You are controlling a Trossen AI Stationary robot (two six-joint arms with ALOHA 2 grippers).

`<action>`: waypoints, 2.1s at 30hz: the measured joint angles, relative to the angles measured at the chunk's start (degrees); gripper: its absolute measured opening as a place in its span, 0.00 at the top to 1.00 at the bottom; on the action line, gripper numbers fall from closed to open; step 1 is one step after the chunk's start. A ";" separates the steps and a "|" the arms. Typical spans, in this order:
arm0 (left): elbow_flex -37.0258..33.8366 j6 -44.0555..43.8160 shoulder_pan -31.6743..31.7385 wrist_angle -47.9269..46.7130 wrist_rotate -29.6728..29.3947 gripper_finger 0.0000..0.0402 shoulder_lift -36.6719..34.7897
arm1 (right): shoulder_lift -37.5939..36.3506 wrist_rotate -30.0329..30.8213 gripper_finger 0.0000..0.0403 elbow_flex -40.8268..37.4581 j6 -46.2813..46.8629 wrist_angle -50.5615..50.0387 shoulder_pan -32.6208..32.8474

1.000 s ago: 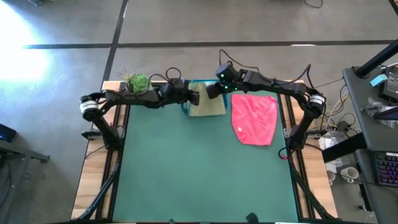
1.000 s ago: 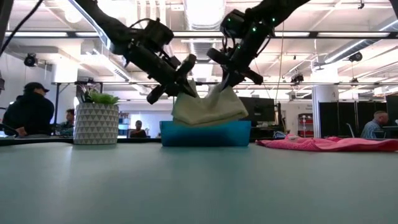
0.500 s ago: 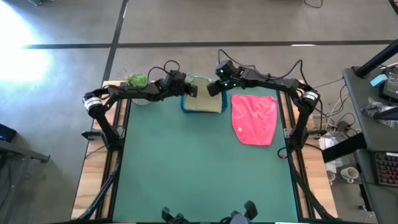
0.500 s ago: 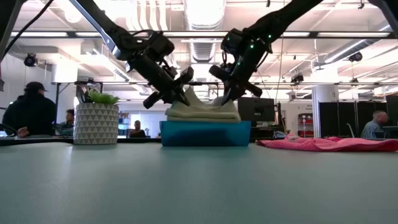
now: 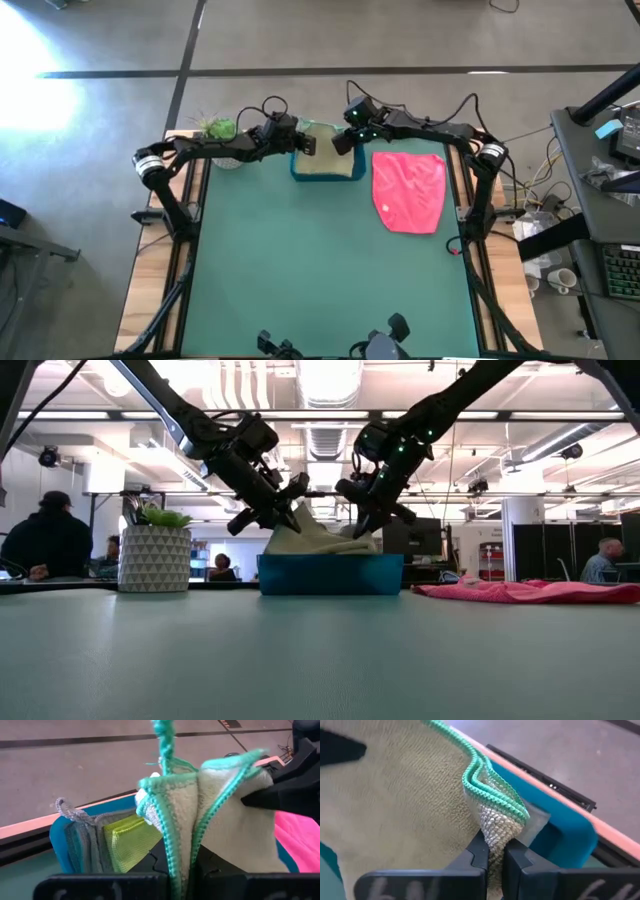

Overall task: Fold microfiber towels
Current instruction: Put the dark green microfiber cloth into the blue bin

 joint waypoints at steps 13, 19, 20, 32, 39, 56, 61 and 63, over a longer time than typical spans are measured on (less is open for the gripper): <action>-0.11 0.04 -0.01 -0.52 -0.02 0.97 0.00 | 0.08 -0.53 0.97 0.02 0.02 -0.88 0.02; -0.13 0.04 0.02 -0.24 -0.04 0.97 0.55 | 0.08 0.21 0.97 0.02 -1.57 -0.75 -0.27; -0.13 0.03 0.02 -0.16 -0.04 0.97 0.92 | 0.08 0.28 0.97 0.02 -2.28 -0.70 -0.34; -0.13 0.00 0.23 0.06 -0.48 0.97 2.58 | 0.08 0.61 0.97 0.02 -10.62 1.24 -0.72; 0.10 0.23 0.46 -0.02 -1.49 0.97 2.47 | 0.06 1.59 0.97 0.02 -12.46 2.87 -0.75; 0.15 6.10 0.57 -0.54 -1.97 0.79 2.41 | 0.02 1.98 0.92 0.00 -13.37 -0.80 -0.83; 0.42 6.09 0.64 -0.59 -1.92 0.71 2.17 | 0.02 1.83 0.78 0.06 -12.89 -0.71 -0.83; 0.42 6.10 0.71 -0.59 -1.87 0.68 1.85 | 0.02 1.79 0.73 0.43 -12.89 -0.75 -0.81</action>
